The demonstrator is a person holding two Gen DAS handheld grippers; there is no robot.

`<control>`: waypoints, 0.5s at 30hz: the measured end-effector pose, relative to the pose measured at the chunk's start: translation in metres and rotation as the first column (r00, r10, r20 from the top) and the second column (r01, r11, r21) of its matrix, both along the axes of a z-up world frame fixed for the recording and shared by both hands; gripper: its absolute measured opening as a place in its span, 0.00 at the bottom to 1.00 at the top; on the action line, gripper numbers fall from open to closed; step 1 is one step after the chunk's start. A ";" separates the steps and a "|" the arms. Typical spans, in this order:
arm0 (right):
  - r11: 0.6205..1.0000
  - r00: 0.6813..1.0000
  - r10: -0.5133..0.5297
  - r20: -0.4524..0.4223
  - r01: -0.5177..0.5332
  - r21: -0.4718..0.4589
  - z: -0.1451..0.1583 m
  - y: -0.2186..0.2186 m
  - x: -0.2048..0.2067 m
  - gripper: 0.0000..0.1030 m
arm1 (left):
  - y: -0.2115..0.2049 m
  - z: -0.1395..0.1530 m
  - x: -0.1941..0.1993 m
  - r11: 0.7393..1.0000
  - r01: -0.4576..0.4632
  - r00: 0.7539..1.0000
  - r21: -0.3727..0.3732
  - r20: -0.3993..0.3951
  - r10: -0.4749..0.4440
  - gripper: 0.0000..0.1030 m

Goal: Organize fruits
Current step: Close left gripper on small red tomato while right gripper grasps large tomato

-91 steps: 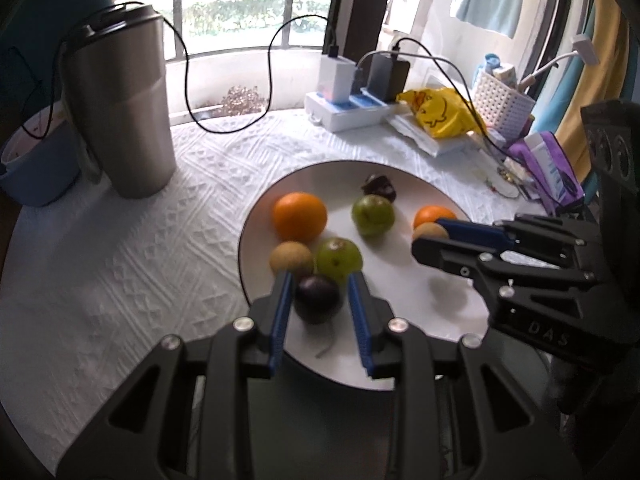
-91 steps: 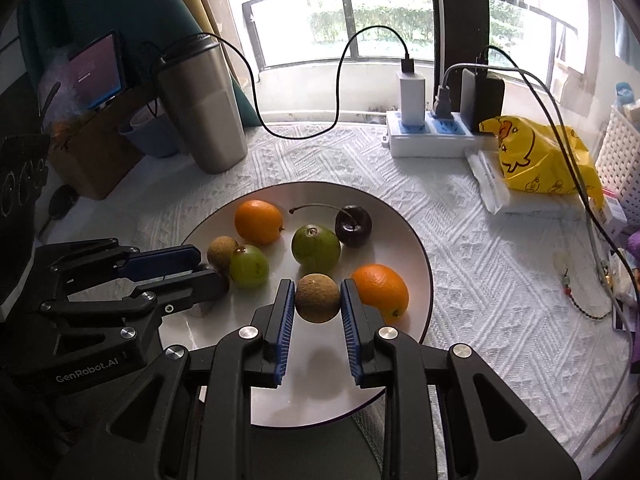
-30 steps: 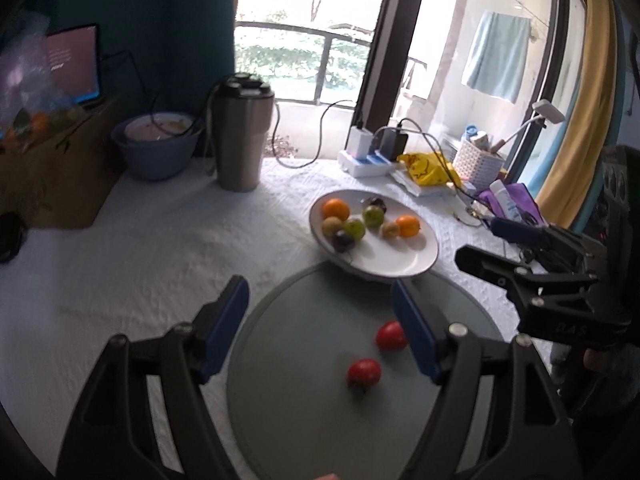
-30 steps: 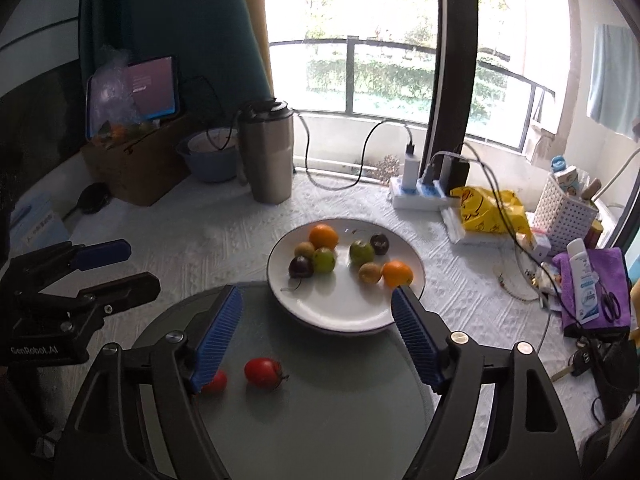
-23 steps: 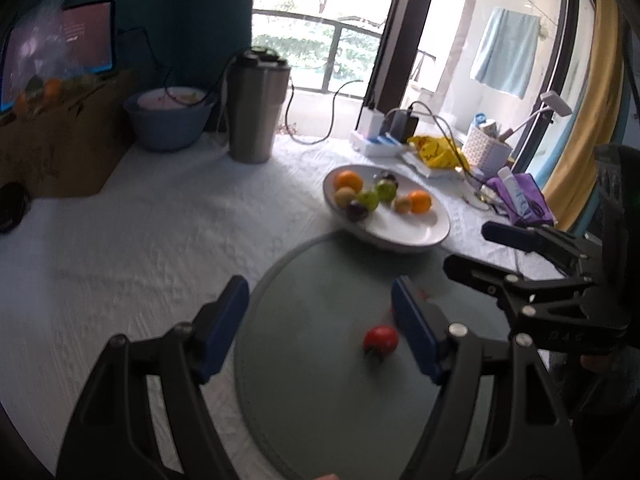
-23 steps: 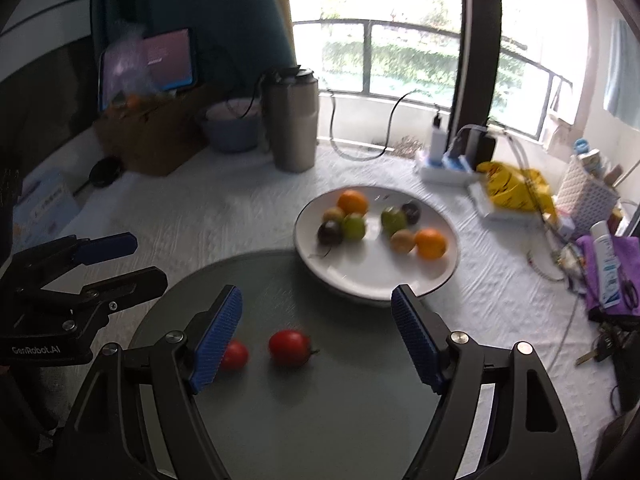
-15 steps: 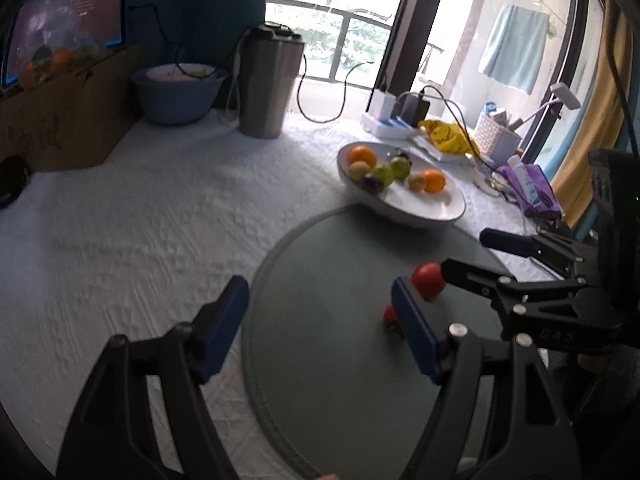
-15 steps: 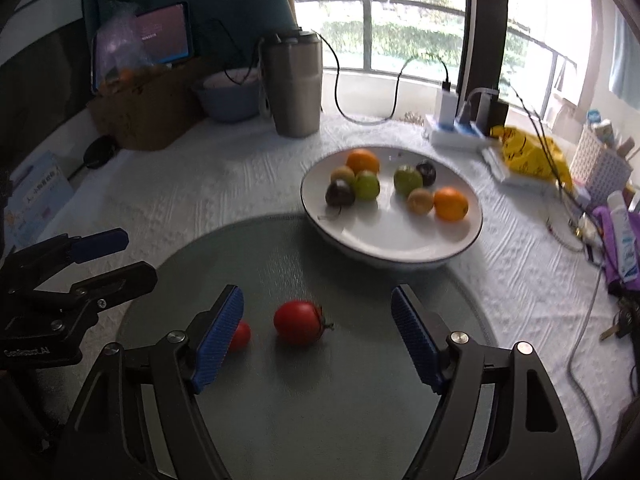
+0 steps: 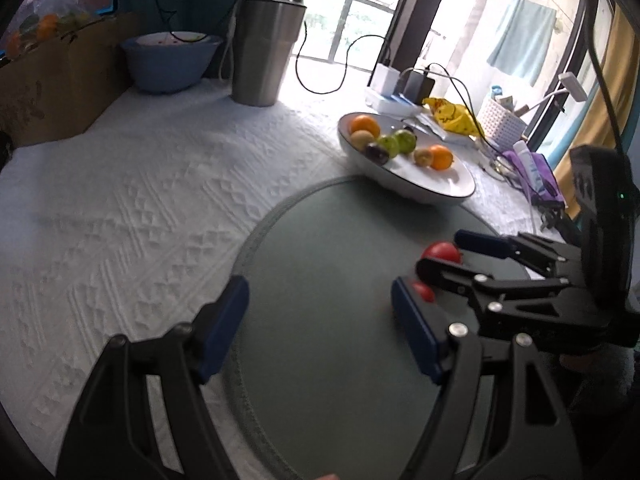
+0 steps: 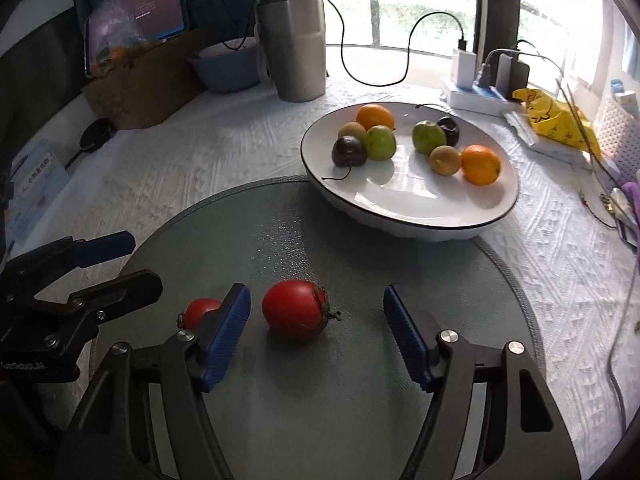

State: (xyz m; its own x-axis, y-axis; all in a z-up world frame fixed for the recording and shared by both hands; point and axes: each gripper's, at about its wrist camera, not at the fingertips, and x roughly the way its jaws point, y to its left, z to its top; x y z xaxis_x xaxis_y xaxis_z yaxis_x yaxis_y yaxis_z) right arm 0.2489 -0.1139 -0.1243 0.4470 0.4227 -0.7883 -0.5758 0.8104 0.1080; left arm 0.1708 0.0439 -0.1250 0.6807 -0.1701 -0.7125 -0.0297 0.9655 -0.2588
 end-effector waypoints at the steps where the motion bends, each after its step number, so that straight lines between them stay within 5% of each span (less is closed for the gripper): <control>1: 1.000 1.000 0.000 0.000 0.000 0.000 -0.001 0.000 0.001 0.67 | -0.001 -0.001 0.001 1.000 0.006 1.000 0.001 -0.004 -0.006 0.73; 6: 0.999 1.000 0.031 -0.005 -0.030 0.029 -0.001 -0.001 0.002 0.36 | -0.004 -0.004 0.003 1.000 0.014 1.000 0.013 -0.023 -0.014 0.73; 15: 0.999 1.000 0.021 0.017 -0.022 0.038 0.005 -0.012 -0.002 0.36 | -0.022 0.003 0.004 0.996 0.089 0.996 0.006 0.007 -0.089 0.73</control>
State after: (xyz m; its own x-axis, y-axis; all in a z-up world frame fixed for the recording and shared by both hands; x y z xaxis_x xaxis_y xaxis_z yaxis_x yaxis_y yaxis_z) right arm 0.2469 -0.1261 -0.1193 0.4500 0.4620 -0.7642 -0.5952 0.7932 0.1291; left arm 0.1750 0.0220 -0.1215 0.6685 -0.2261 -0.7085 0.0583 0.9657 -0.2531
